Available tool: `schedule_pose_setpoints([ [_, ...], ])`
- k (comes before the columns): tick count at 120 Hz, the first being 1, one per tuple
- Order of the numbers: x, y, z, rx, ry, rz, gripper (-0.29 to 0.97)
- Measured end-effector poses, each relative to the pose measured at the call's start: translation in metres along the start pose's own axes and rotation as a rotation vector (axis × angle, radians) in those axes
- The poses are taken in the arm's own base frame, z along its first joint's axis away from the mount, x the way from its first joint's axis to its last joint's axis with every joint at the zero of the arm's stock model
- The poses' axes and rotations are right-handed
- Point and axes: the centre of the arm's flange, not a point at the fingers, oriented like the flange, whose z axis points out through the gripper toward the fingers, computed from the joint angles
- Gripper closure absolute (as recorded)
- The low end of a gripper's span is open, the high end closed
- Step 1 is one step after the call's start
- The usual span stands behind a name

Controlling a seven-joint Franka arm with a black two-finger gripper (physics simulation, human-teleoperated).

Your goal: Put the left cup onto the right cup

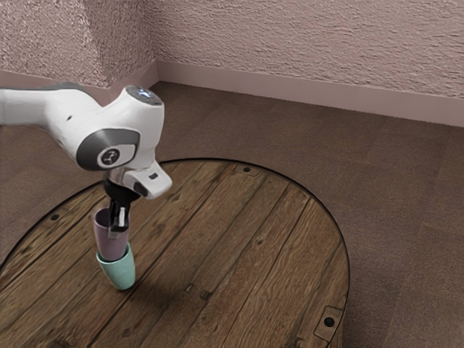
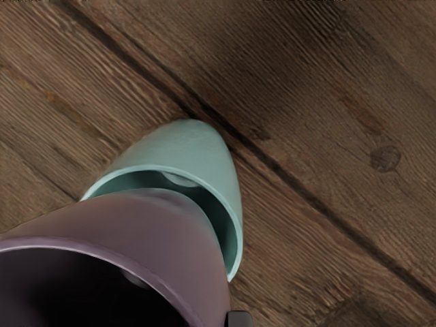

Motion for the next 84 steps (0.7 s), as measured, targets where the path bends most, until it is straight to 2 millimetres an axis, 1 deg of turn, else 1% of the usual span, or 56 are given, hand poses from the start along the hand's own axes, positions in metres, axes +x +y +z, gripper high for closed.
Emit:
schedule_pose_setpoints([
  [43, 0.018, -0.002, 0.022, -0.014, -0.014, 0.01, 0.79],
  [57, 0.017, -0.004, 0.03, -0.026, -0.016, 0.0, 0.79],
  [73, 0.015, 0.0, 0.046, -0.047, -0.026, -0.003, 0.79],
  [84, 0.013, -0.001, 0.05, -0.052, -0.023, -0.012, 0.8],
])
